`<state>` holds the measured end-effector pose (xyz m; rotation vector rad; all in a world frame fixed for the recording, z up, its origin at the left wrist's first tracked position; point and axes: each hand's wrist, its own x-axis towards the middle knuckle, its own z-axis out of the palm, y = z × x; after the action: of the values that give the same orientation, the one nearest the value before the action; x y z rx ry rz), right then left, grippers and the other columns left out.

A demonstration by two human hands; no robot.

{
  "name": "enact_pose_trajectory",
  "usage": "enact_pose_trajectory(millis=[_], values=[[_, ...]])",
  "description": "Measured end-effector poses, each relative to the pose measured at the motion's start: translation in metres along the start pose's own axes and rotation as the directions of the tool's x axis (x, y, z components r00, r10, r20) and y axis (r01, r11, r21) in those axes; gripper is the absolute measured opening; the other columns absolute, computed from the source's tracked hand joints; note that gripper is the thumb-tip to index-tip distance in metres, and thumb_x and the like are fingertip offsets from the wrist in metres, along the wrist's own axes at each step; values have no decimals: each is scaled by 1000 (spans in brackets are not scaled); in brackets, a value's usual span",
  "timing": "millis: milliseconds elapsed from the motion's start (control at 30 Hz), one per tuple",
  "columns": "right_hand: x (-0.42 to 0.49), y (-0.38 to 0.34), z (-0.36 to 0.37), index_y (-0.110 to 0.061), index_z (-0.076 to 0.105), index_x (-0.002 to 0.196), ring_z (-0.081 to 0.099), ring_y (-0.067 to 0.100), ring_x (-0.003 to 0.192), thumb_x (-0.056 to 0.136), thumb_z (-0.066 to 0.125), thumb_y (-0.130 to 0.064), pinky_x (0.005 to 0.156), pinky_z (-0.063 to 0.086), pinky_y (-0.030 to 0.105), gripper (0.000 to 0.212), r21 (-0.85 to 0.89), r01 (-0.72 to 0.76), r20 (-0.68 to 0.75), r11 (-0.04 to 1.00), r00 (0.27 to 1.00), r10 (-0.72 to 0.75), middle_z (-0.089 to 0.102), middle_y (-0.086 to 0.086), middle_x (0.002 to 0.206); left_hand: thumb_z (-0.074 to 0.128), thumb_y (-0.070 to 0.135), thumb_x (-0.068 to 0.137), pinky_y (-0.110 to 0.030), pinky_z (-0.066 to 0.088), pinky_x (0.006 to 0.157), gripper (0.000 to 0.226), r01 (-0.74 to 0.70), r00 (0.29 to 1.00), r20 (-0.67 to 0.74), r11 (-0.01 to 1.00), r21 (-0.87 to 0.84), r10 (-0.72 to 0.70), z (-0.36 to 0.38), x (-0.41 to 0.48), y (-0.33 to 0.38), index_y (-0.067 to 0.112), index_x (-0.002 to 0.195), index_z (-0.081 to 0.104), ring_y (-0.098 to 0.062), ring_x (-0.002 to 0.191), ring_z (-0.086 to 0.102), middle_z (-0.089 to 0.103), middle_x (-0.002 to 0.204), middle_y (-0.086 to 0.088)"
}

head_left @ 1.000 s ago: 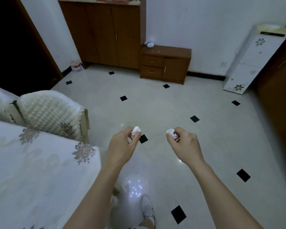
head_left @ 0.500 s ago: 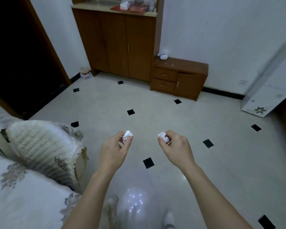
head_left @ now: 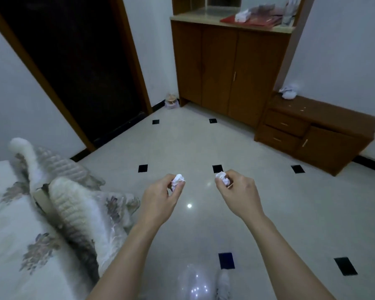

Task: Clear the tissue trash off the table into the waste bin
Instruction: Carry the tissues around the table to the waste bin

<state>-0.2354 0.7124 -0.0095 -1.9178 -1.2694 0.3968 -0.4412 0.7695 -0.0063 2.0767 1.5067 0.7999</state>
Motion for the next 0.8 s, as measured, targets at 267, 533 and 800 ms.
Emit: enact_pose_trajectory(millis=[267, 533, 800], values=[[156, -19, 44, -15, 42, 62, 45, 17, 51, 94, 51, -39, 49, 35, 32, 41, -13, 203, 171, 979, 965, -198, 46, 0, 51, 57, 40, 94, -25, 32, 51, 25, 110, 989, -110, 992, 60, -103, 10, 120, -10, 22, 77, 52, -6, 50, 45, 47, 57, 11], [250, -54, 120, -15, 41, 63, 47, 23, 53, 92, 50, -41, 50, 41, 34, 40, 61, 328, 332, 943, 884, -329, 46, 1, 51, 58, 40, 95, -28, 37, 49, 28, 270, 927, -291, 960, 80, -236, -12, 178, -56, 25, 73, 50, -10, 48, 46, 45, 52, 11], [330, -113, 226, -19, 44, 63, 50, 24, 56, 92, 49, -40, 51, 44, 36, 36, 87, 412, 453, 907, 795, -404, 48, -1, 53, 55, 43, 96, -24, 34, 50, 26, 357, 868, -399, 930, 84, -297, -48, 261, -142, 22, 81, 58, -10, 53, 50, 47, 58, 11]])
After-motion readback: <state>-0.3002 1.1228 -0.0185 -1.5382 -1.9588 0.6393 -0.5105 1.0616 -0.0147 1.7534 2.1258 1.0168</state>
